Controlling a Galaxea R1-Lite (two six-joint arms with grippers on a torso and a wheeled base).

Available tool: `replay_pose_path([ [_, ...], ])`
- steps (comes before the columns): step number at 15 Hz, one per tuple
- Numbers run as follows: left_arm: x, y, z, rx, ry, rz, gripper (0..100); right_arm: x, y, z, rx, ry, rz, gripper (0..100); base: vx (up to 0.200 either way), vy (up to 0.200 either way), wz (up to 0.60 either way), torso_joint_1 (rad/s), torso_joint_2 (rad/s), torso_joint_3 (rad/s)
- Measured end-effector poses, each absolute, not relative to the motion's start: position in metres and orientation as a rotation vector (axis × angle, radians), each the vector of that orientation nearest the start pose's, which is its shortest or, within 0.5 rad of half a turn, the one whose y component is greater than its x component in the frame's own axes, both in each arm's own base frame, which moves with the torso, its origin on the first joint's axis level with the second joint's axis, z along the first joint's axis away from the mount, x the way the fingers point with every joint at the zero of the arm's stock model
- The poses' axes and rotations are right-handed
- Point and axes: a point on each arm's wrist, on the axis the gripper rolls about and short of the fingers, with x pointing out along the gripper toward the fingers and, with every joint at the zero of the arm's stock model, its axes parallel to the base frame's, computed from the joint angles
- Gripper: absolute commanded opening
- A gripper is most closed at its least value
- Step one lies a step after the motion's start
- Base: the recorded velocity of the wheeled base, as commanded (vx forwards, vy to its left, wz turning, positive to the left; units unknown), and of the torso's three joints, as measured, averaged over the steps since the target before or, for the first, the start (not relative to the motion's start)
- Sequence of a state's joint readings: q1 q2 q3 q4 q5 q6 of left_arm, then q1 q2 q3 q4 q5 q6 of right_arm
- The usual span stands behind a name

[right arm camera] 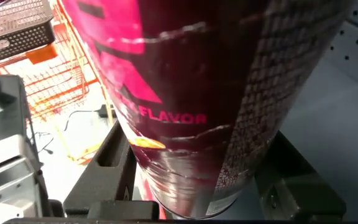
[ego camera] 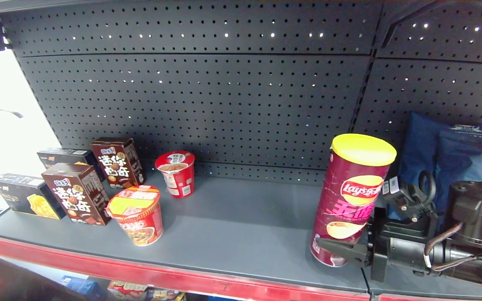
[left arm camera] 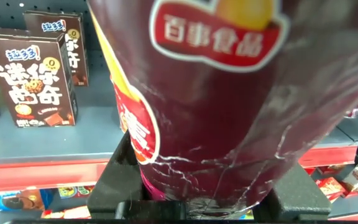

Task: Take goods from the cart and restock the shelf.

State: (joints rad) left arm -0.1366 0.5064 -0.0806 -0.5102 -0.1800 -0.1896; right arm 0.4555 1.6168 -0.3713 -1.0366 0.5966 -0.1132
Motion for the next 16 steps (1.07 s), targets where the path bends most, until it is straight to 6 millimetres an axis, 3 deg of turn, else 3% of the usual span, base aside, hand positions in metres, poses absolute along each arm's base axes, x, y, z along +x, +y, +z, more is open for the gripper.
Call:
replay_pose_path([
  [7,0.029,-0.008,0.151,-0.188,-0.053,-0.32,0,0.228,0.126,0.117,-0.063,0.155,1.034,0,0.0,0.0,0.0,0.0,0.0,0.0],
  [16,0.024,-0.007,0.146,-0.188,-0.012,-0.316,0,0.238,0.135,0.09,-0.063,0.189,1.048,0,0.0,0.0,0.0,0.0,0.0,0.0],
])
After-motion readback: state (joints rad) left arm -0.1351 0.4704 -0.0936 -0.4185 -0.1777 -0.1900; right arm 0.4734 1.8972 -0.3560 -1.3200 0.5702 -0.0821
